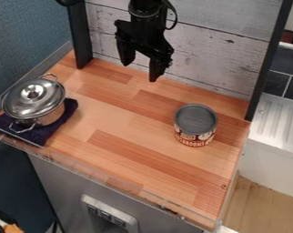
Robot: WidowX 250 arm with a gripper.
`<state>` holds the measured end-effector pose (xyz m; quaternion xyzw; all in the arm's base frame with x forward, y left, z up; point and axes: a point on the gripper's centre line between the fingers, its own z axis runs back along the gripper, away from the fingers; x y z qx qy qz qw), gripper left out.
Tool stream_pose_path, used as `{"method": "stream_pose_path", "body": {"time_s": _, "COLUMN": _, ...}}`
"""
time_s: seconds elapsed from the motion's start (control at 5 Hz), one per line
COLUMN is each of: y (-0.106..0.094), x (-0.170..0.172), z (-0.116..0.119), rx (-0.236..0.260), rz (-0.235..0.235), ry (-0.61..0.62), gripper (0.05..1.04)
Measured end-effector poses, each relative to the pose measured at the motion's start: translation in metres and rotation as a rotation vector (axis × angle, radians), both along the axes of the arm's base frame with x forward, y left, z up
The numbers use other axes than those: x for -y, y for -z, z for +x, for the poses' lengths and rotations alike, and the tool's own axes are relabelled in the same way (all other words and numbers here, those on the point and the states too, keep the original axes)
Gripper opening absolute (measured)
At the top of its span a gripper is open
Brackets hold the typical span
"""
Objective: Open the silver pot and place the tray in the lower right corner of the table
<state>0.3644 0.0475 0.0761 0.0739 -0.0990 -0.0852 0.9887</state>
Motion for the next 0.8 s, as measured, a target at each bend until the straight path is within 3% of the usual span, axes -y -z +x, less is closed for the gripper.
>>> {"method": "stream_pose_path", "body": {"time_s": 0.2, "y": 0.014, "x": 0.001, "z": -0.004, "rx": -0.041, "rz": -0.007, "ry": -0.002, "gripper": 1.001}}
{"method": "stream_pose_path", "body": {"time_s": 0.4, "y": 0.027, "x": -0.03, "z": -0.025, "rx": -0.076, "rz": -0.033, "ry": -0.111, "gripper": 1.001}}
{"method": "stream_pose_path", "body": {"time_s": 0.6, "y": 0.007, "x": -0.071, "z": -0.048, "rx": -0.023, "rz": -0.029, "ry": -0.24, "gripper": 1.001}}
{"method": "stream_pose_path", "body": {"time_s": 0.8, "y": -0.002, "x": -0.094, "z": -0.067, "rx": -0.019, "rz": -0.02, "ry": -0.284, "gripper": 1.001}}
